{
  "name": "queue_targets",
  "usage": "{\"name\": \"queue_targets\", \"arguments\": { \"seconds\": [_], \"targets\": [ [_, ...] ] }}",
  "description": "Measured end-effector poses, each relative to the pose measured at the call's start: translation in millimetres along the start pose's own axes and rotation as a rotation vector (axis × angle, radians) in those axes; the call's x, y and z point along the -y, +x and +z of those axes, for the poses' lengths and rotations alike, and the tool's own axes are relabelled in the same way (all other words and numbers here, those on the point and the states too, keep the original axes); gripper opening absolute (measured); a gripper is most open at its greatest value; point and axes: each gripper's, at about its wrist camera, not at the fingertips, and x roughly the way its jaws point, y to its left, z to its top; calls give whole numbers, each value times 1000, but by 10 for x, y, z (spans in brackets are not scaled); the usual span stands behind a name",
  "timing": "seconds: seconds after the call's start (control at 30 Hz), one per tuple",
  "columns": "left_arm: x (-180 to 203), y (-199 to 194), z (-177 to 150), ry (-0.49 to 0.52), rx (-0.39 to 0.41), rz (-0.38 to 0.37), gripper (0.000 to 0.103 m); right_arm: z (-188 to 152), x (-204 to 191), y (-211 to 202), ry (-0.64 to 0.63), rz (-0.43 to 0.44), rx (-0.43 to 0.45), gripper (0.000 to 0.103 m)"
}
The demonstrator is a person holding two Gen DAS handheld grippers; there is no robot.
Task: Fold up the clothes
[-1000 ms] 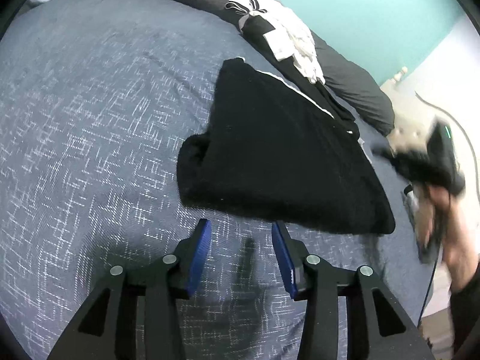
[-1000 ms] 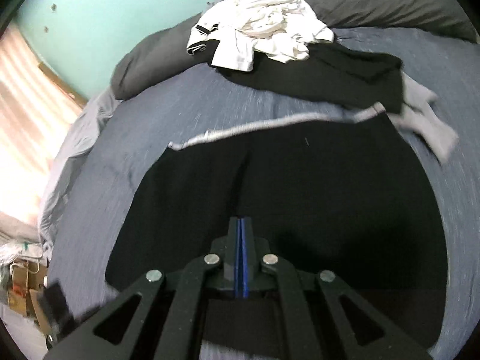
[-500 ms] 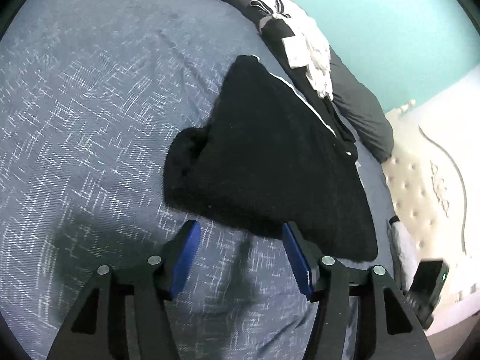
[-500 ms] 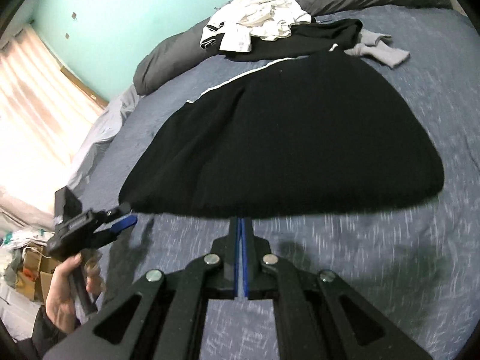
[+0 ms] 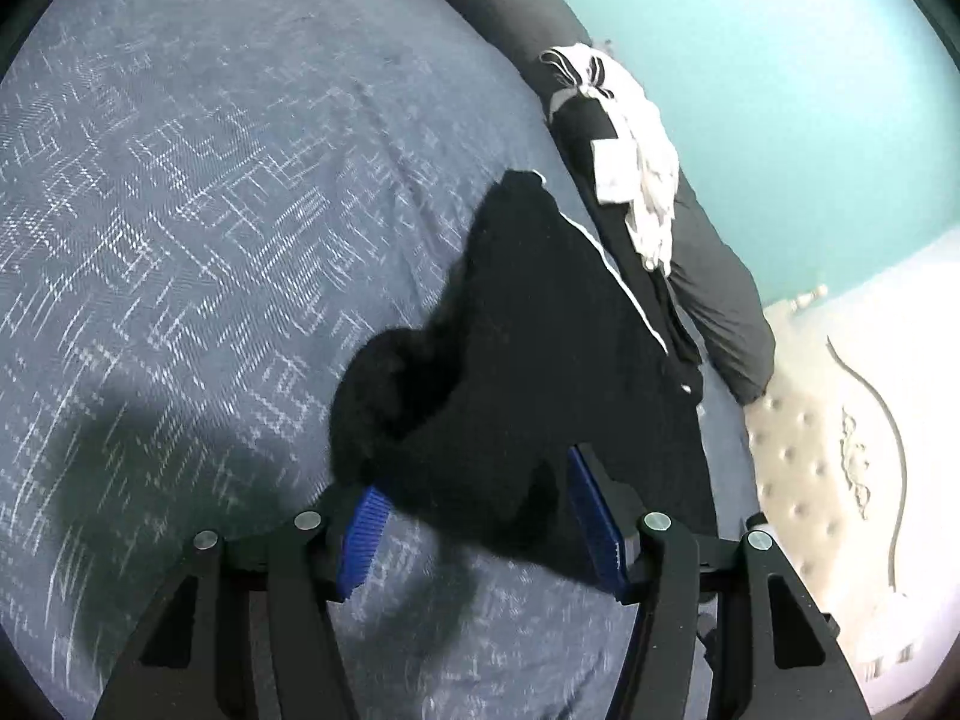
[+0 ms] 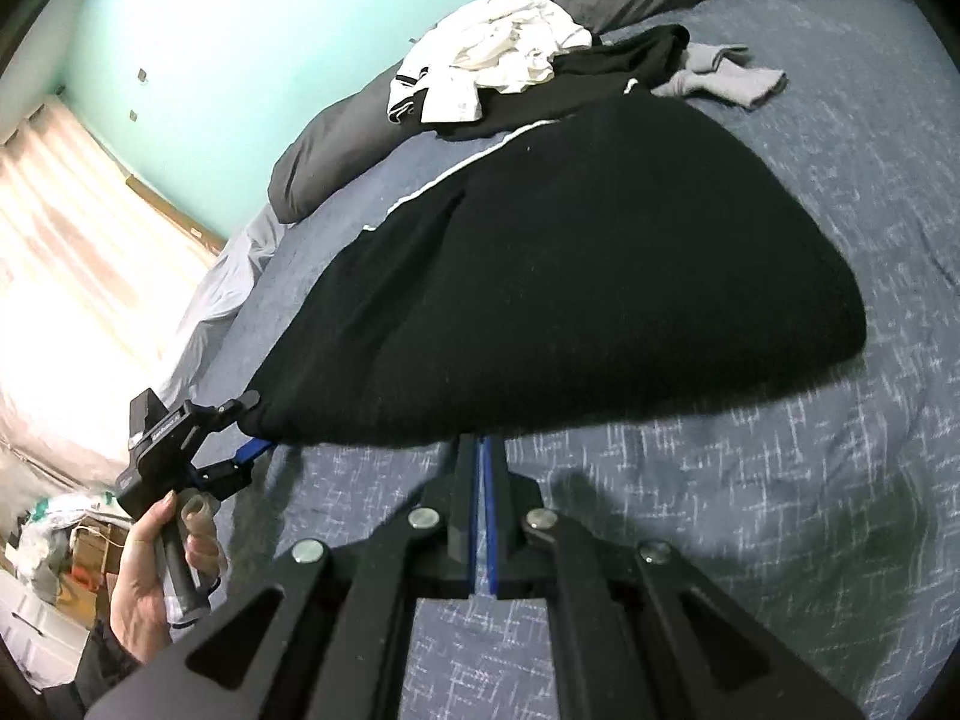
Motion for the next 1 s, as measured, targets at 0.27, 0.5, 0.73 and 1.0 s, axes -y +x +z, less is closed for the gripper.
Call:
{"name": "queue_targets", "arguments": {
  "seconds": [0.27,0.5,0.73,1.0],
  "targets": [
    [85,35,35,50,37,7,32,-46,7,93,-28,1,-13,1],
    [342,-28,106,121,72,-11,17,20,36,3,-28,4,13,1],
    [1133,43,109,248,66,-51,12,101,238,-135,31,7,52,1],
    [2657,622,-391,508,-42,-136,12,249,535,-503,112,27,129,1]
  ]
}}
